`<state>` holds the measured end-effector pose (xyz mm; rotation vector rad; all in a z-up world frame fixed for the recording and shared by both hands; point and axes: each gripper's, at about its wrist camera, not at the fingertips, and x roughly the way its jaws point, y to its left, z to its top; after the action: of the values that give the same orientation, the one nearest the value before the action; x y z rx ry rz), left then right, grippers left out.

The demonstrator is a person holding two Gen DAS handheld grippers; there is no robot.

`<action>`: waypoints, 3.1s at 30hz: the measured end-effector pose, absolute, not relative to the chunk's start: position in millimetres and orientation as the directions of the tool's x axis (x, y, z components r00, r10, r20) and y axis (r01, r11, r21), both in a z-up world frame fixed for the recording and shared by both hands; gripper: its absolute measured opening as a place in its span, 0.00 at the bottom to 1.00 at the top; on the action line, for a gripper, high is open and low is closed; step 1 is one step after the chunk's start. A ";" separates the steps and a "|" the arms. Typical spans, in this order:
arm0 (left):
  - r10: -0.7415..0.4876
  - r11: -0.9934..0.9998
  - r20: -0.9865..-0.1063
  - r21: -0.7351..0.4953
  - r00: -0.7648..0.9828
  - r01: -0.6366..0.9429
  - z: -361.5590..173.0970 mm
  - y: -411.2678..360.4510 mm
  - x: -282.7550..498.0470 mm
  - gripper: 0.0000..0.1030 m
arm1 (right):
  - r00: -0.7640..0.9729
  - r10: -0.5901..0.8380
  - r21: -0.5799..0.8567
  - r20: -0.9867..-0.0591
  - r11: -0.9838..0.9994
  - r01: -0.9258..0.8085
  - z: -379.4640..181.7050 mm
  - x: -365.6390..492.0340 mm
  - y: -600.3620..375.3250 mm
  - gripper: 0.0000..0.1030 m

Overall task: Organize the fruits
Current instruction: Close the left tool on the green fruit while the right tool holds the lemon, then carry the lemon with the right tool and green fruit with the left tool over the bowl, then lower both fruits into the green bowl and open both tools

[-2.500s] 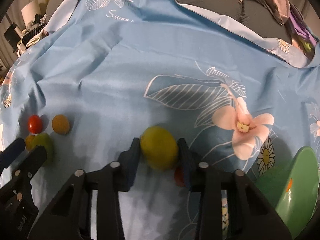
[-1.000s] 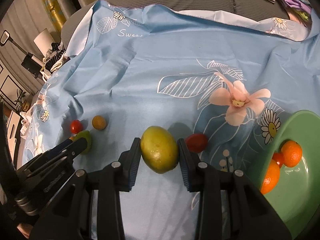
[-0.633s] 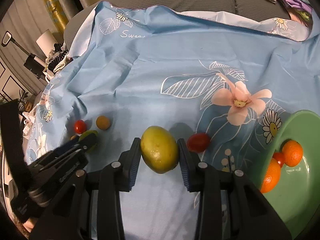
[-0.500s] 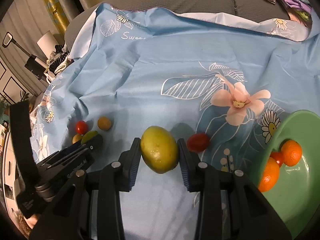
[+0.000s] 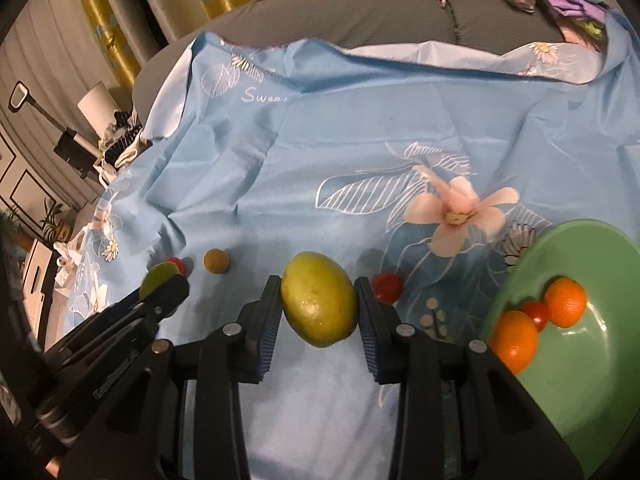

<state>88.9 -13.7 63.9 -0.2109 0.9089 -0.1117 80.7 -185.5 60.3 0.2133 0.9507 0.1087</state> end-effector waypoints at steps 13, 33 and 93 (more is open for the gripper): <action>-0.295 0.955 -0.657 -0.235 0.694 0.184 114.8 -47.6 53.9 0.33 | 0.694 0.122 0.229 -0.709 0.971 0.063 103.7 44.4 -215.7 0.36; -0.456 0.887 -0.624 -0.257 0.634 0.384 124.8 -107.1 20.8 0.33 | 0.766 -0.076 0.221 -0.639 0.935 0.277 124.1 -27.2 -278.1 0.36; -0.588 0.764 -0.717 -0.342 0.374 0.547 72.7 -201.2 4.8 0.33 | 0.640 -0.061 0.290 -0.766 0.856 0.428 66.5 -35.0 -344.9 0.37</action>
<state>4.8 -201.2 72.7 -0.0492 0.9394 -0.7274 -35.0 -344.9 66.5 0.4780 0.8365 -0.2911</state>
